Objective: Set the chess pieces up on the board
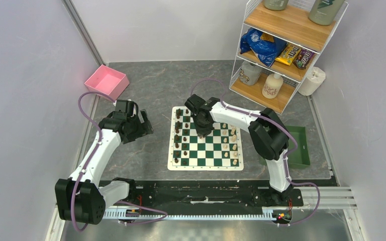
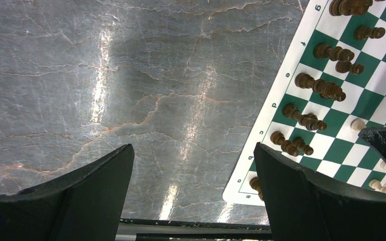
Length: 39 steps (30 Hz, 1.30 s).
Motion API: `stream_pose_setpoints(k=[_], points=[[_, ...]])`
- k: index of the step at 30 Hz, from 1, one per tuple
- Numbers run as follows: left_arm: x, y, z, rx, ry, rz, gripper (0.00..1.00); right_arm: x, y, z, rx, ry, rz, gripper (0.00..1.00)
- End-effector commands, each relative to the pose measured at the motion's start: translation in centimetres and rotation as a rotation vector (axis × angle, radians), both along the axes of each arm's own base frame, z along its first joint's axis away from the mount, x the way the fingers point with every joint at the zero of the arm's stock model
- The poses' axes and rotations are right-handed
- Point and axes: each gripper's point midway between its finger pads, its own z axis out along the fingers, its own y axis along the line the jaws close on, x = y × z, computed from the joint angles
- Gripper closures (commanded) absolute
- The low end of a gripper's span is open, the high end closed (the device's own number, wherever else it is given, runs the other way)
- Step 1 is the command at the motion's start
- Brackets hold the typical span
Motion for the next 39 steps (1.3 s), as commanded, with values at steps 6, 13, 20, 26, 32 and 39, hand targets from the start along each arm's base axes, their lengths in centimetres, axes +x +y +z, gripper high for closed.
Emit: stream_pose_setpoints(k=[6,13,20,26,32,39], points=[[0.9,-0.2,1.7,-0.009,-0.053,-0.017,0.04,-2.7,-2.4,3.4,0.043,-0.035,-0.036,0.81],[0.9,-0.2,1.6,-0.009,-0.051,-0.017,0.04,-6.6,-5.3,3.3,0.057,0.016,-0.053,0.82],[0.9,-0.2,1.6,-0.008,-0.050,-0.018,0.04,-10.0,-8.3,2.3,0.059,0.032,-0.072,0.82],[0.9,-0.2,1.6,-0.008,-0.048,-0.018,0.04,-10.8,-9.3,1.9,0.060,0.023,-0.077,0.82],[0.9,-0.2,1.6,-0.009,-0.048,-0.017,0.04,-11.6,-9.9,1.3,0.045,0.046,-0.080,0.83],[0.9,-0.2,1.6,-0.008,-0.048,-0.017,0.04,-12.2,-10.5,0.6,0.024,0.062,-0.077,0.83]])
